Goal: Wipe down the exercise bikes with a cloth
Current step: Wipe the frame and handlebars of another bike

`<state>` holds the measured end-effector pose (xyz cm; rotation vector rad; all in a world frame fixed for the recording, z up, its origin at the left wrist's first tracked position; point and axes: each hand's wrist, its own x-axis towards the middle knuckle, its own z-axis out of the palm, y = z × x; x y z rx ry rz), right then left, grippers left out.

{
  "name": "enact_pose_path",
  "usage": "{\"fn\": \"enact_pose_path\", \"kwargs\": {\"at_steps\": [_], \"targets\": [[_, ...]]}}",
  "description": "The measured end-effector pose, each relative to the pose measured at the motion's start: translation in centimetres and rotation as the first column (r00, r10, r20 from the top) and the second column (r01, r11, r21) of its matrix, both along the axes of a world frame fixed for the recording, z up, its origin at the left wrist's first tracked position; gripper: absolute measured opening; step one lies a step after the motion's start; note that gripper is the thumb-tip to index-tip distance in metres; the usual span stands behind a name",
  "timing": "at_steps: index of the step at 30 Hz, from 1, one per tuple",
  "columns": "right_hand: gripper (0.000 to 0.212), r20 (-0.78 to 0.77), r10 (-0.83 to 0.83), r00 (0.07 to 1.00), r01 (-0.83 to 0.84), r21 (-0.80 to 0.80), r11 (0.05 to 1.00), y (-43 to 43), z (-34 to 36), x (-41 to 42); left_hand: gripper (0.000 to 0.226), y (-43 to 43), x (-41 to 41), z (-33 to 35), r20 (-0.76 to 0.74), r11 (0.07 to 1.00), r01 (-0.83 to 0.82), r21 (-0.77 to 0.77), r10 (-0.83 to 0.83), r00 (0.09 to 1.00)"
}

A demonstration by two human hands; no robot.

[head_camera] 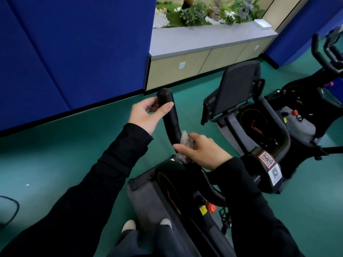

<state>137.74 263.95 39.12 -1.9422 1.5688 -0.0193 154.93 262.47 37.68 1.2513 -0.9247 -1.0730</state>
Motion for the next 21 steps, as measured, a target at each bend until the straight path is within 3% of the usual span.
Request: {"fn": "enact_pose_path", "kwargs": {"at_steps": [8, 14, 16, 18, 21], "targets": [[0.053, 0.209, -0.100, 0.973, 0.134, -0.157, 0.979, 0.3, -0.3, 1.6, 0.012, 0.2, -0.1, 0.2, -0.019, 1.000, -0.001, 0.014, 0.002, 1.000], [0.057, 0.103, -0.082, 0.991, 0.107, -0.262, 0.959, 3.0, -1.1, -0.2, 0.011, 0.1, -0.2, 0.0, -0.014, 1.000, -0.012, 0.015, 0.012, 1.000], [0.059, 0.147, -0.088, 0.985, 0.129, -0.292, 0.948, 3.9, -1.1, 0.0, 0.018, 0.1, -0.3, -0.2, 0.073, 0.999, -0.043, 0.009, 0.042, 0.996], [0.051, 0.219, -0.095, 0.971, 0.161, -0.308, 0.938, 4.4, -1.0, 0.4, 0.042, 0.4, -0.3, -0.5, 0.265, 0.995, -0.091, -0.040, 0.098, 0.959], [0.038, 0.166, -0.082, 0.983, 0.140, -0.371, 0.918, 5.2, -1.0, 0.2, 0.065, 1.3, 0.3, -1.1, 0.582, 0.966, -0.090, -0.242, 0.218, 0.783]]}}
